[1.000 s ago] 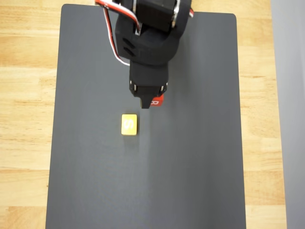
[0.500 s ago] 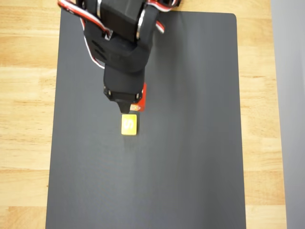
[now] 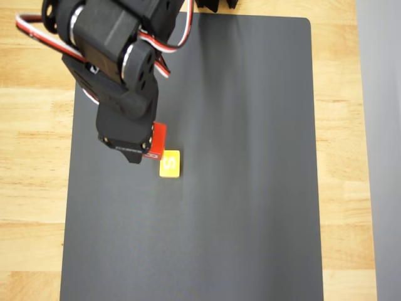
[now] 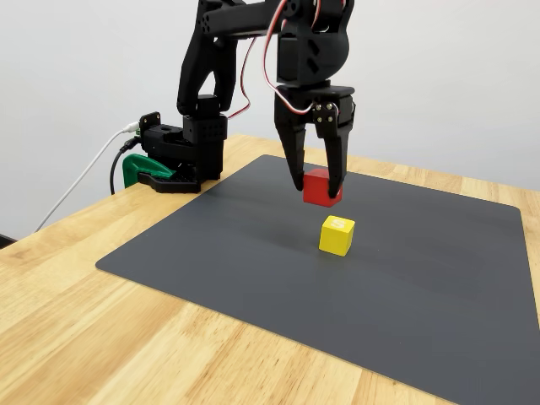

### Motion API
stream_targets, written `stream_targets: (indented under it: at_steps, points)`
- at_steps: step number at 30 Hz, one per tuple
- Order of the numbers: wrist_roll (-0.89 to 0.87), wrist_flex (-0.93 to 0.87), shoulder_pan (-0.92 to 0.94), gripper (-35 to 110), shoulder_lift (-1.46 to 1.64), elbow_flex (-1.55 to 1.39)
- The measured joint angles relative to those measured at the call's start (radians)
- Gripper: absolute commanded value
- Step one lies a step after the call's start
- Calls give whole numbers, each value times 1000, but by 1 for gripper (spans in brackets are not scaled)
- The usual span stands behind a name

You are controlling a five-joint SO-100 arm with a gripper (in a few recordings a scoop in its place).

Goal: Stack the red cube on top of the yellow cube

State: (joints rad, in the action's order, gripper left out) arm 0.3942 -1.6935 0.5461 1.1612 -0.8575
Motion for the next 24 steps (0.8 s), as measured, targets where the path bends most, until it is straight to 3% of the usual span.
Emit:
stream_targets:
  at_steps: [24]
  points:
    - [-20, 51, -114, 8, -91, 2]
